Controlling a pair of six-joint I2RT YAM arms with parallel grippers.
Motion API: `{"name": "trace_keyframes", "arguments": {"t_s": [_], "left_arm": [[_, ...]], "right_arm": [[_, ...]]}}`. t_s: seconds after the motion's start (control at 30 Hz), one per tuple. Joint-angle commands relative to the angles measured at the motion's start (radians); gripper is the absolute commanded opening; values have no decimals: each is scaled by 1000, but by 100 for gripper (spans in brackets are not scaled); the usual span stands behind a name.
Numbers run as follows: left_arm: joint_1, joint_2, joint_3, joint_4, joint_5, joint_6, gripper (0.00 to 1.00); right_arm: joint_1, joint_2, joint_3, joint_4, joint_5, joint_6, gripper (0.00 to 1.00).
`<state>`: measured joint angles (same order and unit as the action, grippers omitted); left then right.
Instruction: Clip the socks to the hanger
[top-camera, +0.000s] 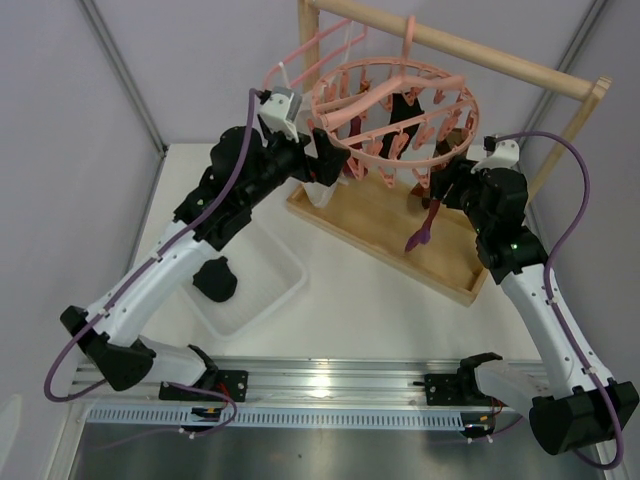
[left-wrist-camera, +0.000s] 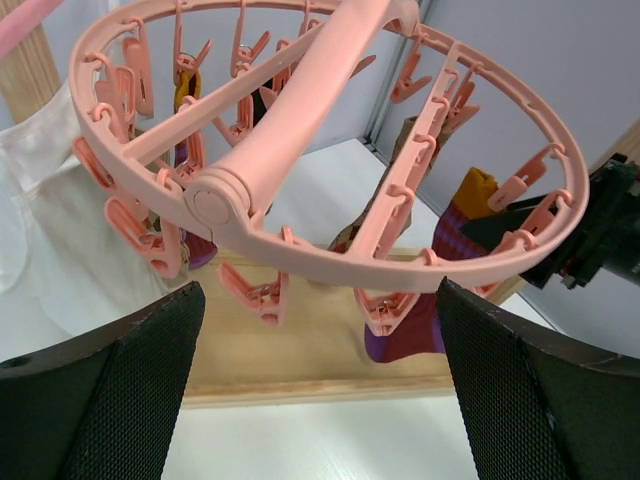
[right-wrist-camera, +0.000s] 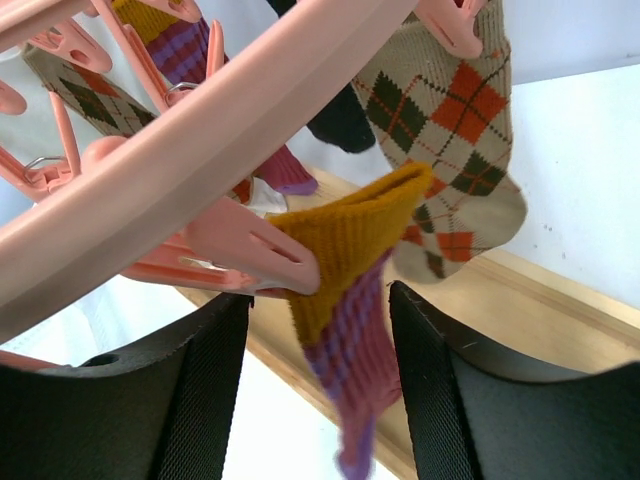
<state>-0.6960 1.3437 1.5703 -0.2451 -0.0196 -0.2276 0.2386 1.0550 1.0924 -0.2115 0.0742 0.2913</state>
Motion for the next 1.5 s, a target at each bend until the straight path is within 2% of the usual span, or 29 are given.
{"name": "trace_keyframes", "arguments": {"t_s": [0.0,0.33,0.7,0.93,1.1,1.27,1.47], "left_arm": [[12,37,71,32,3,4,99],[12,124,151,1,12,5,100],[10,152,175,-5,112,-55,100],[-13,140,160,10,127,-82,100],[-39,135,162,15,116,-85,99],[-57,127,151,21,104,-87,100],[-69,123,151,26,99,-88,100]], "right_arm": [[-4,-20,40,17,-16,-26,62],[-4,-115,29,-49,-98,-58,69],[-2,-257,50,-127,-137,-99,72],[11,-256,84,-126,-338,-161,67],[79,-194,119,-149,-375,-228,66],[169,-161,138,-135,-309,-273,65],[208,-130,142,-103,-165,-287,65]]}}
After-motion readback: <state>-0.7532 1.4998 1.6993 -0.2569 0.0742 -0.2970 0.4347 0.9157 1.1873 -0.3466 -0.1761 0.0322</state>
